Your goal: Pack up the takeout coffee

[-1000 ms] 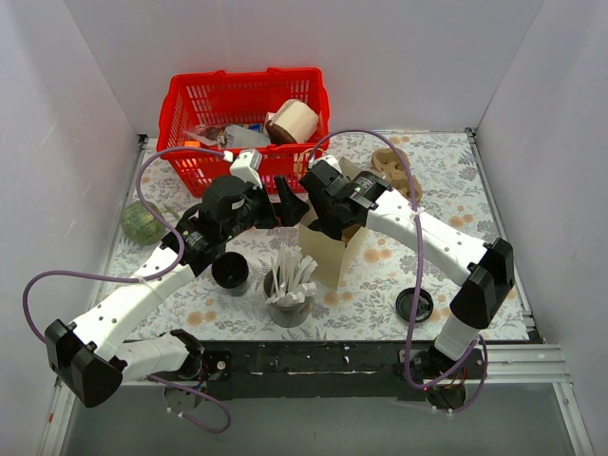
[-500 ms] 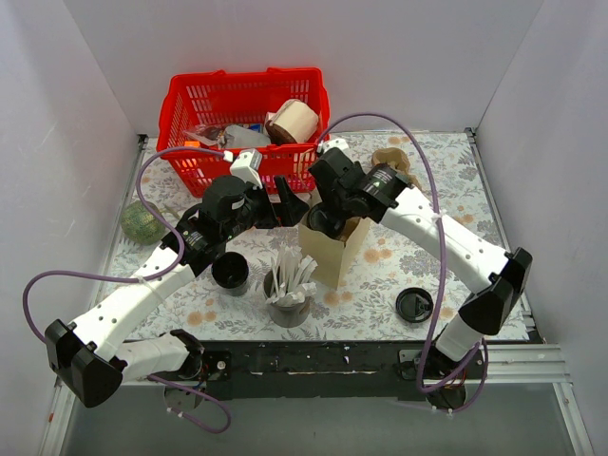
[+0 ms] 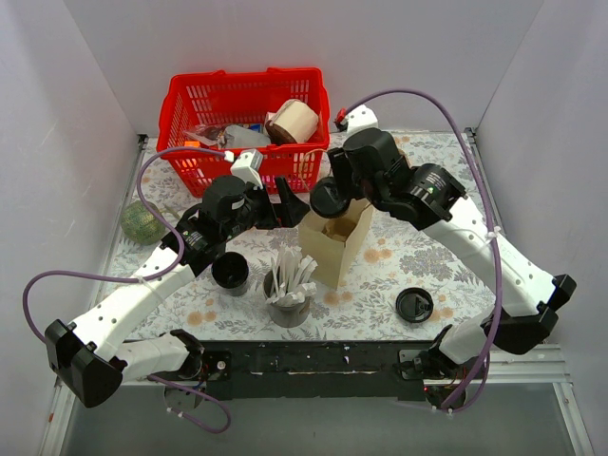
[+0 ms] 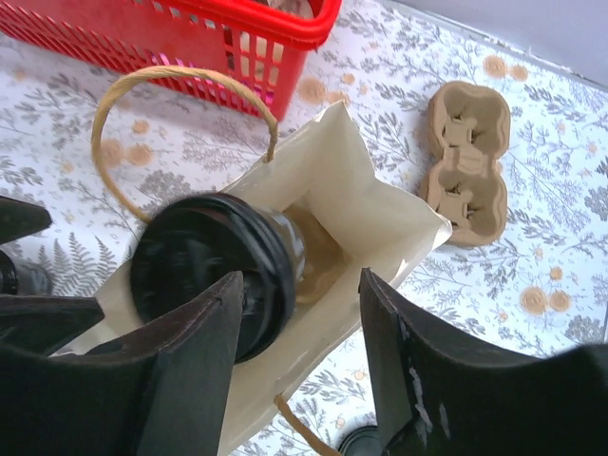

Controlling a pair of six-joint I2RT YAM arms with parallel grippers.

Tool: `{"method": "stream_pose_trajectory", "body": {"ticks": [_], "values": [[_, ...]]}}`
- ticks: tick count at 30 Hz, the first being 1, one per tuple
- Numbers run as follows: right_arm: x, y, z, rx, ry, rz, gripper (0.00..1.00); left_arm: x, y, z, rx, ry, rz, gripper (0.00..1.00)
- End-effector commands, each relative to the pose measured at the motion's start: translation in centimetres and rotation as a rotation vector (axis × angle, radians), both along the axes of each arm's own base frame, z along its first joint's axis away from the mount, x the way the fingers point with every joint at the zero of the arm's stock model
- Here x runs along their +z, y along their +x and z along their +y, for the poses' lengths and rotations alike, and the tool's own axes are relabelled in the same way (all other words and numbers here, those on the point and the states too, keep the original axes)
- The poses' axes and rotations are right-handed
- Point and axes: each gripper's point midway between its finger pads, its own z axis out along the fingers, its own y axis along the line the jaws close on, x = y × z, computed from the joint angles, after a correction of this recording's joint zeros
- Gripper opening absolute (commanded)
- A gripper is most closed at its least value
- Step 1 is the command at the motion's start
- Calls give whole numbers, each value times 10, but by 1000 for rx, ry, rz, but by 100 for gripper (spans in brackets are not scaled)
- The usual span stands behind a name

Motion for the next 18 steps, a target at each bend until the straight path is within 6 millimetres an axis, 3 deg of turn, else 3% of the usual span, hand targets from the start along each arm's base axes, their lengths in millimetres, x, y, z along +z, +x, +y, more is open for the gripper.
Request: {"method": "stream_pose_trajectory", "body": {"ticks": [1,5,8,18], "values": [[34,-2,5,39,89,-76,58,28,-5,2,-12,-39,-54,98],[17,-5,3,26,71,-35,48,29,-7,3,-14,-44,-55,98],[-1,-5,2,17,48,16,50,30,-7,3,-16,-46,-56,98],[-12,4,1,32,87,51,54,32,-8,4,-17,-48,-58,98]]}}
